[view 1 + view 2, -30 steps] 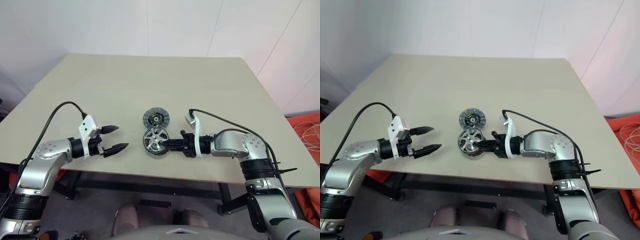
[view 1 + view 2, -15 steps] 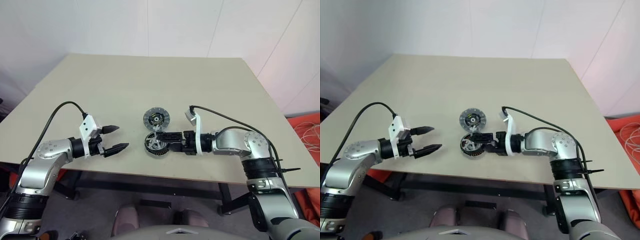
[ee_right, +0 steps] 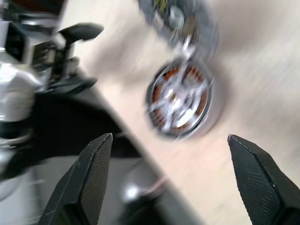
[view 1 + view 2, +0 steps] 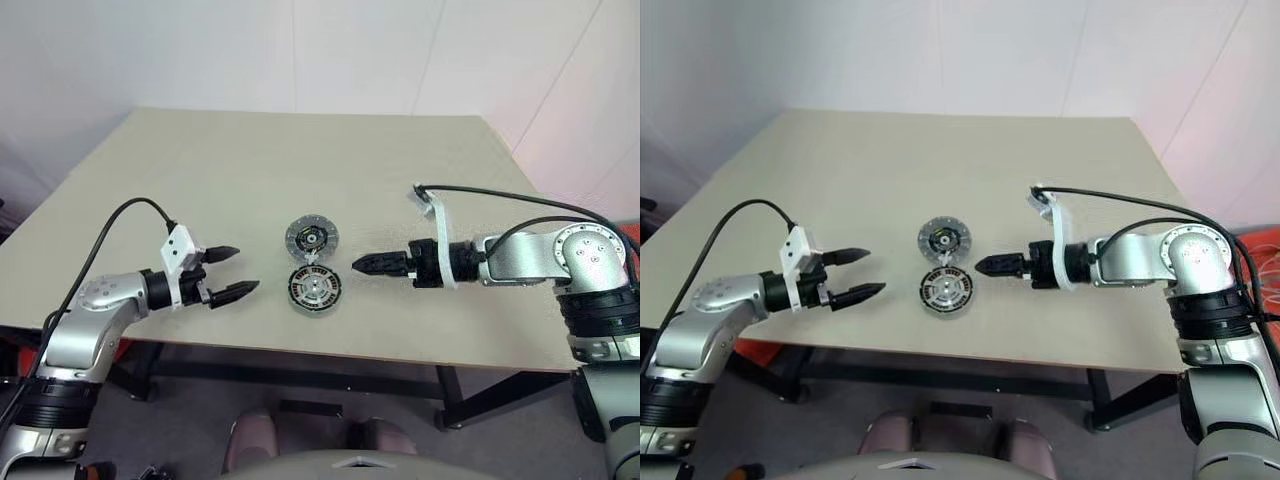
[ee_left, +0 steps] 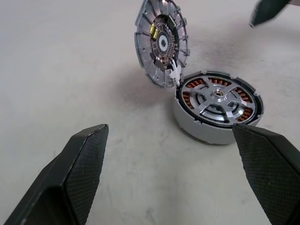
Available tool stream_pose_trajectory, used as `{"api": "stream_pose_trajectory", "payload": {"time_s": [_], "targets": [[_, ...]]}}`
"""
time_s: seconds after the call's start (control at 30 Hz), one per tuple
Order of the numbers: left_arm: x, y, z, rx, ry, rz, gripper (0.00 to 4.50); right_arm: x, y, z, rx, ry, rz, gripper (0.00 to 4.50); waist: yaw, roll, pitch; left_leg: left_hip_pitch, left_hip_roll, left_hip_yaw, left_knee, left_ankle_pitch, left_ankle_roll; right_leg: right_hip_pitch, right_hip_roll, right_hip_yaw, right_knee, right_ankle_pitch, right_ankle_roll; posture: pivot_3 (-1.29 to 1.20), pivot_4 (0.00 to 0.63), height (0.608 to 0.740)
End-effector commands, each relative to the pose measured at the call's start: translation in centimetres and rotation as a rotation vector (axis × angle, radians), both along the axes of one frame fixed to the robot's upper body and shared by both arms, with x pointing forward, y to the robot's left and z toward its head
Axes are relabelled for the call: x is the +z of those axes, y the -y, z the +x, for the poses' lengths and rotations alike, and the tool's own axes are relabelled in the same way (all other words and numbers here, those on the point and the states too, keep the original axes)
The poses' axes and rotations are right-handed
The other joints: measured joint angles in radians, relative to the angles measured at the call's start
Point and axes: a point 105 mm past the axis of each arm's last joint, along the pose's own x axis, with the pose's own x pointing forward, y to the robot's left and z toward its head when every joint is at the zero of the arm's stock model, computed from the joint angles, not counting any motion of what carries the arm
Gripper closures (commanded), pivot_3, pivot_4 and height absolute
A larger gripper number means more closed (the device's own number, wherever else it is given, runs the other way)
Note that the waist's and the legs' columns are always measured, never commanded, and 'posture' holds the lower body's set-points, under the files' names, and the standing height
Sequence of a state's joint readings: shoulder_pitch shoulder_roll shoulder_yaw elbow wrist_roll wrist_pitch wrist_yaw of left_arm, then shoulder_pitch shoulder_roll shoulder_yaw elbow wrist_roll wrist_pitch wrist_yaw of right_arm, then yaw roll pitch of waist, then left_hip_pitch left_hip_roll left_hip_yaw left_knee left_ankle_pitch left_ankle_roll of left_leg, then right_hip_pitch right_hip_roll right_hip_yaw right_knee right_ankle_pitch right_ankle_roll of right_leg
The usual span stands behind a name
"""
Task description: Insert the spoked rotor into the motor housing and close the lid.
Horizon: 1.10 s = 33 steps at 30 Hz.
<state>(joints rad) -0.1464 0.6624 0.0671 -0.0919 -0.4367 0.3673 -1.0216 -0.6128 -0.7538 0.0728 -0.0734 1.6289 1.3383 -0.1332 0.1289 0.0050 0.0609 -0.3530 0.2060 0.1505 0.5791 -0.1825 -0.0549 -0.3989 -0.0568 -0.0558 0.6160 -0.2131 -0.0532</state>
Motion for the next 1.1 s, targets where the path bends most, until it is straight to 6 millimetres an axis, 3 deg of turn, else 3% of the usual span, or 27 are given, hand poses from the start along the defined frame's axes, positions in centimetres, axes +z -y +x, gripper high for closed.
{"api": "stream_pose_trajectory", "payload": {"time_s": [0.03,0.1,0.2,0.43,0.63,0.83,0.93,1.1], "targets": [[0.8,0.3,0.1,-0.014,0.034,-0.002,0.00,0.3,-1.4,1.3,0.067,0.312,-0.152,0.43,0.002,-0.001,0.000,0.000,0.000,0.000,0.000,0.000,0.000,0.000,0.000,0.000,0.000,0.000,0.000,0.00,0.000,0.740],[0.7,0.5,0.1,-0.016,0.033,-0.004,0.00,0.0,-3.7,0.9,0.200,0.467,-0.067,0.99,0.004,-0.004,-0.002,0.000,0.000,0.000,0.000,0.000,0.000,-0.001,0.000,0.000,-0.001,0.000,0.000,0.00,0.000,0.740],[0.7,0.6,0.2,-0.018,0.035,-0.006,0.00,-1.8,-5.2,0.3,0.431,0.636,-0.120,2.01,0.003,-0.004,-0.002,-0.002,0.000,-0.001,0.000,-0.001,0.001,-0.002,-0.001,0.000,-0.001,0.000,0.001,0.00,0.000,0.740],[0.8,0.7,0.0,-0.007,0.043,-0.014,0.00,-2.8,-8.0,1.3,0.576,0.692,-0.046,4.48,-0.007,-0.005,-0.002,-0.002,0.001,-0.001,0.002,-0.001,0.002,-0.002,-0.001,0.000,0.002,0.000,-0.001,0.00,0.000,0.740],[0.8,0.8,-0.3,0.004,0.042,-0.019,0.00,-5.2,-8.6,1.6,0.595,0.629,-0.044,4.48,-0.009,-0.005,-0.002,0.002,0.001,-0.001,0.002,-0.002,0.003,0.000,-0.001,0.001,0.004,0.000,-0.001,0.00,0.000,0.740],[0.8,0.8,-0.5,0.009,0.042,-0.019,0.00,-8.7,-7.1,1.0,0.658,0.568,-0.152,4.48,-0.009,-0.004,-0.002,0.004,0.001,-0.001,0.002,-0.002,0.004,0.002,-0.001,0.001,0.004,0.000,-0.001,0.00,0.000,0.740],[0.9,0.8,-0.4,0.010,0.043,-0.019,0.00,-7.8,-7.1,1.4,0.640,0.586,-0.136,4.48,-0.011,-0.004,-0.002,0.006,0.001,-0.001,0.002,-0.002,0.004,0.005,0.000,0.001,0.004,0.000,-0.001,0.00,0.000,0.740],[0.9,0.8,-0.3,0.008,0.045,-0.017,0.00,-4.3,-7.2,1.5,0.697,0.690,-0.122,4.48,-0.011,-0.004,-0.002,0.009,0.001,-0.001,0.003,-0.003,0.005,0.008,-0.001,0.001,0.004,0.000,-0.001,0.00,0.000,0.740]]}}
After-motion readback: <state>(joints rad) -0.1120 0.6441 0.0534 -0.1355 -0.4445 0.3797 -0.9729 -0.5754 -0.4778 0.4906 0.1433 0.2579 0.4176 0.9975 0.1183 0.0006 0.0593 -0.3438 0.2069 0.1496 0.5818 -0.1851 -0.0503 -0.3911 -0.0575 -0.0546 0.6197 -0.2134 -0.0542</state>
